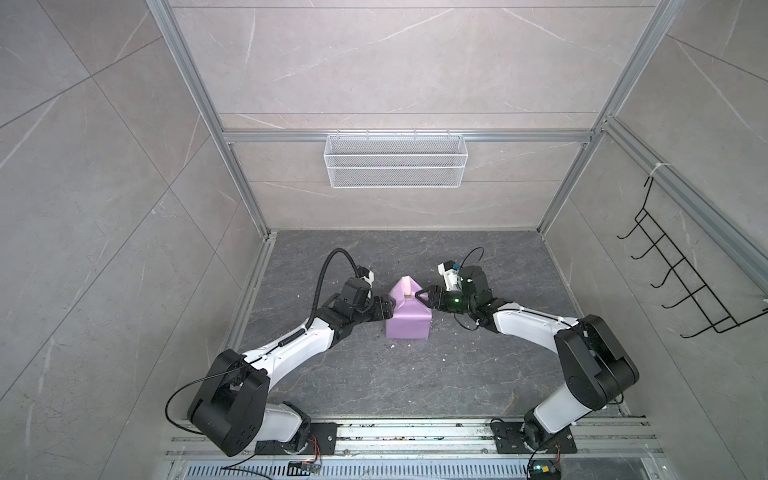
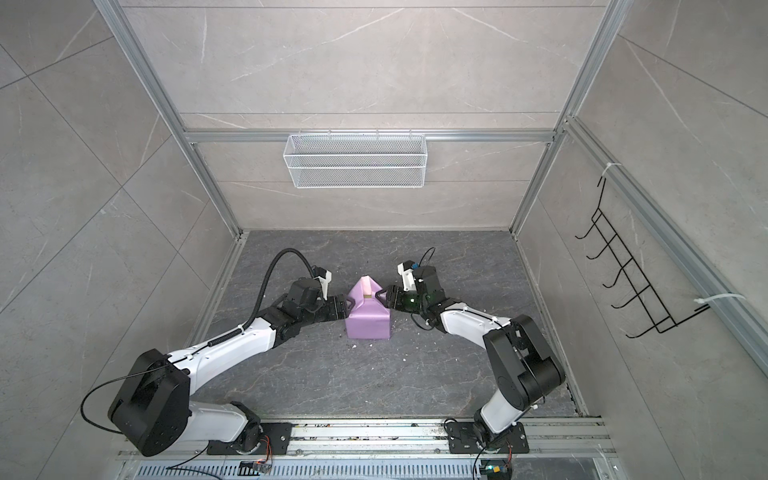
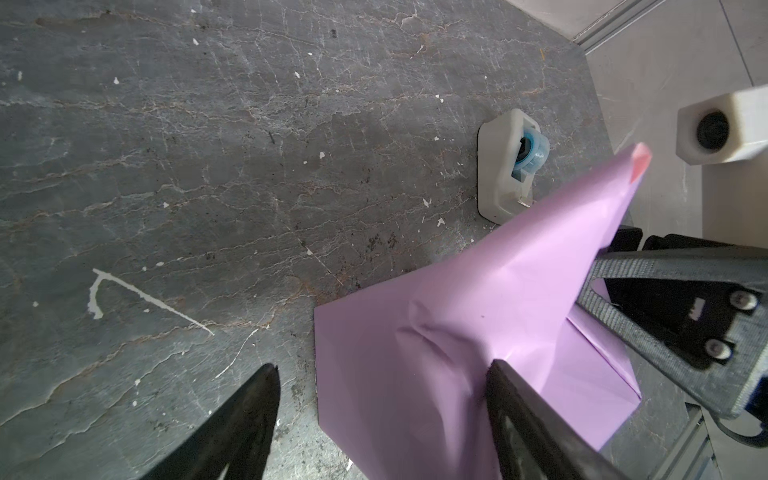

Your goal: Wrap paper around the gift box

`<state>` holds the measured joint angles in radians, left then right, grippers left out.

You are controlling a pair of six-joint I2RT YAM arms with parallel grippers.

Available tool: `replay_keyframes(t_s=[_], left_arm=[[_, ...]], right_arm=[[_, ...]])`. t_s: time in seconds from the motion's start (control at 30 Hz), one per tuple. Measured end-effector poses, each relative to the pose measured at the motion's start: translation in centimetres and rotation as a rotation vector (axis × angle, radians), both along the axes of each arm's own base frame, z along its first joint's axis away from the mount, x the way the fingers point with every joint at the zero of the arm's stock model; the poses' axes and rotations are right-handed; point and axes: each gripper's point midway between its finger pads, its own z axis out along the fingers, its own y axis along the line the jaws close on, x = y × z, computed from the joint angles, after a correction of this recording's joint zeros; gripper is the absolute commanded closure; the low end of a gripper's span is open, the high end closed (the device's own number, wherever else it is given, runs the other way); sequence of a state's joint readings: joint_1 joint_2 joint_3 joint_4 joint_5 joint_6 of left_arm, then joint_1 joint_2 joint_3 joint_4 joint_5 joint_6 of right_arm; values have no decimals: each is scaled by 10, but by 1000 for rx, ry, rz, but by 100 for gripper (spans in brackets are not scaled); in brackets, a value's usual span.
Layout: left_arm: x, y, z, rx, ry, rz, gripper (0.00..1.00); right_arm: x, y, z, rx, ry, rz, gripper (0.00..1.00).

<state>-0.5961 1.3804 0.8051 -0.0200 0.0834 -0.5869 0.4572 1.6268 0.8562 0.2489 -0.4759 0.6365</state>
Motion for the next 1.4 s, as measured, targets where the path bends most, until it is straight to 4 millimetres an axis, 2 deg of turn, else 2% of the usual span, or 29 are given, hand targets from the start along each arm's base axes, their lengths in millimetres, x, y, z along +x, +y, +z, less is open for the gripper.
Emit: replay_keyframes(t_s=[0.33,1.03,1.2,1.4], left_arm=[[7,0,1,53,-73,-93,19],[20,-8,3,51,-136,-330,19],[28,-13,5,37,-147,-385,19],[32,-20,8,26,-160,-449,26]], right_arm=[[0,0,0,0,0,1,37],[-1,1,0,-11,-23,19,38],[-1,1,1,-9,-24,22,38],[-1,1,1,-9,-24,23,38]])
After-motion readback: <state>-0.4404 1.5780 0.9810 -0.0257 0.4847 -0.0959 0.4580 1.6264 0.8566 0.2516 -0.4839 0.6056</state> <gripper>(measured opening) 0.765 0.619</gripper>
